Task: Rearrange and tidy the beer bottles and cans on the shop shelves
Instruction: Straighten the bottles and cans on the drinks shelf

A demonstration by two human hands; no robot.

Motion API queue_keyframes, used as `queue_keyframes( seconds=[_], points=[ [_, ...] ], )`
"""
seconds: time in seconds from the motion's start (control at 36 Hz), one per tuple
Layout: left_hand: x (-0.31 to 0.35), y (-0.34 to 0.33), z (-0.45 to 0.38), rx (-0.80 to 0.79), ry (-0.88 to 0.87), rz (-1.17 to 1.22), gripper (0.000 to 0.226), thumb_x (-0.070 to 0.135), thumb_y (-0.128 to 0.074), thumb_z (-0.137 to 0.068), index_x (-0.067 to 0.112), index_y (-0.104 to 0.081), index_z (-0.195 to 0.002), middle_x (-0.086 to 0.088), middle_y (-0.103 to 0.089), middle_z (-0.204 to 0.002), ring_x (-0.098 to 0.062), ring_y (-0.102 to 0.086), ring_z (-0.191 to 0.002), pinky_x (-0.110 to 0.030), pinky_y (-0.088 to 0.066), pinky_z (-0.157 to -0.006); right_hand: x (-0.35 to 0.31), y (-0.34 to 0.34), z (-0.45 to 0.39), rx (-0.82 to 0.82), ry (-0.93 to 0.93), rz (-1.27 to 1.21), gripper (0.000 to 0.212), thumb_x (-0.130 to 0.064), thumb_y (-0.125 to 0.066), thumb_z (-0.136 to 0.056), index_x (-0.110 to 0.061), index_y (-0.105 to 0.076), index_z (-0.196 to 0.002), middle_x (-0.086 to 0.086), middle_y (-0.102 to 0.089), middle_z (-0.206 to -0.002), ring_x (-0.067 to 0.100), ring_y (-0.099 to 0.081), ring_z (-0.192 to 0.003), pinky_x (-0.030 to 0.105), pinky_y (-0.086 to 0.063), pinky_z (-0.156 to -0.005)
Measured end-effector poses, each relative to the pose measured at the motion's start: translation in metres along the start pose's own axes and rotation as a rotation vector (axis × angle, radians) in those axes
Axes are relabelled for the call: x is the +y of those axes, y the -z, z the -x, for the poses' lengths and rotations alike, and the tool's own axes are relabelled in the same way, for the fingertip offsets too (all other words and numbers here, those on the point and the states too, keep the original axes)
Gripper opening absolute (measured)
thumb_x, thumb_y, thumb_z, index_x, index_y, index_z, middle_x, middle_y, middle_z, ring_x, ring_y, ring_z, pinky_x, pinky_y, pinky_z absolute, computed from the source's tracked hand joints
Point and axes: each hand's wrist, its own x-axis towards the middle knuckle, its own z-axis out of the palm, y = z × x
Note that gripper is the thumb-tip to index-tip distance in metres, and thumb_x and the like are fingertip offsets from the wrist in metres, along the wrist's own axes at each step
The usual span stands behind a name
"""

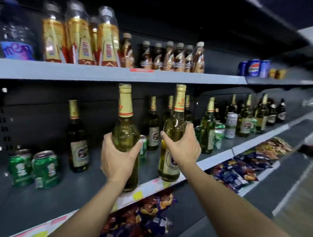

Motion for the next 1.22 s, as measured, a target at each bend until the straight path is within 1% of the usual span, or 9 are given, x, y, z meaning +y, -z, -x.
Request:
queue_keyframes(
  seconds=[0.14, 0.22, 0.36, 0.53, 0.69, 0.81, 0.92, 1.03, 1.22],
  points=[
    [0.039, -0.089, 0.053, -0.108, 0.034, 0.045, 0.061, 0.058, -0.077, -0.058, 0.028, -0.05, -0.104, 0.004, -0.063, -0.107, -0.026, -0.059, -0.101, -0.036, -0.046, -0.08, 0.084, 0.069, -0.04, 0.018, 0.0, 0.166, 0.072, -0.074, -0.058, -0.071, -0.022, -0.043, -0.119, -0.002, -0.06, -0.106, 0.025, -0.061, -0.097, 0.034, -0.046, -0.068],
    [0.061, -0.139, 0.083, -0.169, 0.067, 0.081, 0.058, 0.057, -0.078, -0.06, 0.034, -0.045, -0.102, 0.007, -0.061, -0.107, -0.024, -0.059, -0.101, -0.034, -0.045, -0.078, 0.133, 0.106, -0.062, 0.033, -0.033, 0.246, 0.068, -0.075, -0.058, -0.072, -0.019, -0.042, -0.107, 0.001, -0.059, -0.096, 0.026, -0.06, -0.09, 0.033, -0.043, -0.063],
    [0.09, -0.215, 0.121, -0.256, 0.155, 0.105, 0.059, 0.059, -0.076, -0.062, 0.033, -0.043, -0.103, 0.007, -0.059, -0.109, -0.022, -0.057, -0.103, -0.035, -0.045, -0.078, 0.199, 0.157, -0.094, 0.058, -0.102, 0.303, 0.063, -0.07, -0.062, -0.074, -0.022, -0.034, -0.103, 0.001, -0.055, -0.089, 0.028, -0.058, -0.083, 0.034, -0.04, -0.061],
    [0.107, -0.301, 0.139, -0.313, 0.191, 0.073, 0.07, 0.063, -0.075, -0.062, 0.028, -0.045, -0.114, 0.005, -0.057, -0.115, -0.023, -0.056, -0.105, -0.04, -0.05, -0.083, 0.266, 0.18, -0.136, 0.118, -0.196, 0.268, 0.073, -0.063, -0.067, -0.074, -0.019, -0.039, -0.124, 0.004, -0.061, -0.113, 0.033, -0.06, -0.098, 0.038, -0.044, -0.071],
    [0.112, -0.385, 0.131, -0.317, 0.156, 0.12, 0.072, 0.062, -0.076, -0.062, 0.027, -0.044, -0.116, 0.003, -0.057, -0.118, -0.023, -0.055, -0.108, -0.038, -0.047, -0.081, 0.32, 0.172, -0.189, 0.104, -0.23, 0.279, 0.079, -0.062, -0.066, -0.077, -0.02, -0.032, -0.135, 0.007, -0.06, -0.12, 0.034, -0.059, -0.103, 0.036, -0.038, -0.073],
    [0.11, -0.442, 0.117, -0.32, 0.161, 0.165, 0.083, 0.06, -0.076, -0.064, 0.024, -0.039, -0.129, -0.001, -0.054, -0.126, -0.025, -0.052, -0.114, -0.037, -0.045, -0.087, 0.345, 0.152, -0.229, 0.095, -0.219, 0.265, 0.077, -0.06, -0.068, -0.077, -0.018, -0.035, -0.132, 0.007, -0.061, -0.117, 0.034, -0.059, -0.103, 0.038, -0.042, -0.079],
    [0.111, -0.496, 0.1, -0.29, 0.179, 0.134, 0.083, 0.057, -0.078, -0.064, 0.022, -0.041, -0.13, -0.005, -0.053, -0.124, -0.028, -0.051, -0.114, -0.038, -0.044, -0.082, 0.363, 0.129, -0.274, 0.041, -0.192, 0.23, 0.079, -0.059, -0.067, -0.077, -0.017, -0.034, -0.134, 0.008, -0.059, -0.124, 0.034, -0.057, -0.11, 0.04, -0.043, -0.086],
    [0.105, -0.545, 0.088, -0.285, 0.173, 0.155, 0.079, 0.054, -0.08, -0.061, 0.019, -0.045, -0.123, -0.005, -0.055, -0.118, -0.027, -0.053, -0.108, -0.045, -0.048, -0.089, 0.377, 0.102, -0.316, 0.01, -0.194, 0.177, 0.088, -0.06, -0.066, -0.077, -0.013, -0.028, -0.141, 0.013, -0.055, -0.133, 0.036, -0.053, -0.119, 0.042, -0.043, -0.093],
    [0.098, -0.594, 0.081, -0.263, 0.177, 0.184, 0.084, 0.044, -0.084, -0.062, 0.019, -0.044, -0.131, -0.004, -0.05, -0.125, -0.023, -0.044, -0.118, -0.032, -0.036, -0.088, 0.4, 0.06, -0.36, -0.06, -0.182, 0.088, 0.083, -0.054, -0.07, -0.078, -0.014, -0.03, -0.139, 0.009, -0.056, -0.13, 0.034, -0.053, -0.119, 0.042, -0.041, -0.095]
  ],
)
